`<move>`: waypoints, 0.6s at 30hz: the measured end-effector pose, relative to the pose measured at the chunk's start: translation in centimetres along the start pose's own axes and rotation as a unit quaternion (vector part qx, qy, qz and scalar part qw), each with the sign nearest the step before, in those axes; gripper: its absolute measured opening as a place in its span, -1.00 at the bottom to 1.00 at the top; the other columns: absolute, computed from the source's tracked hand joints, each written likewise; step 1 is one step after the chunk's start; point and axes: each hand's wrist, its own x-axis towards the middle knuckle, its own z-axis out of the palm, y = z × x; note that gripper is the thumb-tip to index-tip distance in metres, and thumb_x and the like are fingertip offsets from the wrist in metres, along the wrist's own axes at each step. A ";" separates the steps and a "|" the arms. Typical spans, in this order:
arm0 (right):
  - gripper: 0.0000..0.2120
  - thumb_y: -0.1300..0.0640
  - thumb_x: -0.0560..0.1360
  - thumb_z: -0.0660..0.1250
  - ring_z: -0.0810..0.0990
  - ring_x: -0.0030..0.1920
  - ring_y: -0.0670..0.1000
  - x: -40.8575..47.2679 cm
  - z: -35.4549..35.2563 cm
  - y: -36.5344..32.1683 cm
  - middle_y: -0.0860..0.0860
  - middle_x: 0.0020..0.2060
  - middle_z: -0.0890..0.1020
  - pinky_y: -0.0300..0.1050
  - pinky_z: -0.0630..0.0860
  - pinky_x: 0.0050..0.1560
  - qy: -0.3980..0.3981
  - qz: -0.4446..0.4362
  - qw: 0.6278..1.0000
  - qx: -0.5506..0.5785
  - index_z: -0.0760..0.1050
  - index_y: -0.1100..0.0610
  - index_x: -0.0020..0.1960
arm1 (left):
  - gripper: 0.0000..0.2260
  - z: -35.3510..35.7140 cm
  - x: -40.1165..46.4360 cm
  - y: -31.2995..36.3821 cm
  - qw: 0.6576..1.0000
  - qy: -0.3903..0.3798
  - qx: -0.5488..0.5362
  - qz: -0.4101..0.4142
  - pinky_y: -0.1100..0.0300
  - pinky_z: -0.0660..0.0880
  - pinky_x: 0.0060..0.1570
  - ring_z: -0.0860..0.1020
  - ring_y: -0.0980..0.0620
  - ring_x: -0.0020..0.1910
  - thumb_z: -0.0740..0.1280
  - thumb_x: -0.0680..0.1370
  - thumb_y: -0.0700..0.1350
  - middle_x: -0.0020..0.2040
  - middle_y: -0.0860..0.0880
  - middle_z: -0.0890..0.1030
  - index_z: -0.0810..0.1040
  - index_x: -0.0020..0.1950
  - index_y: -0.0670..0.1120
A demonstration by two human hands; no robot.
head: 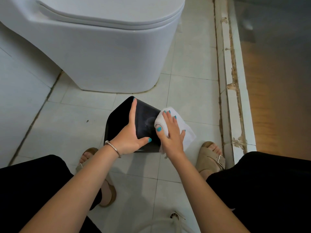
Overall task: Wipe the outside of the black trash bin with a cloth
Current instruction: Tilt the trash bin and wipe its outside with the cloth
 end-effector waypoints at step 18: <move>-0.30 -0.38 0.42 0.19 -0.05 0.56 0.00 2.1 -1.9 2.0 -0.19 0.56 -0.03 0.23 -0.04 0.51 0.060 0.103 0.993 0.008 0.06 -0.29 0.50 | 0.07 -0.6 -0.3 -0.2 1.000 0.011 0.015 -0.020 0.19 0.53 0.02 0.60 0.02 -0.03 0.47 0.43 -0.21 0.30 0.23 0.26 -0.34 0.46 0.34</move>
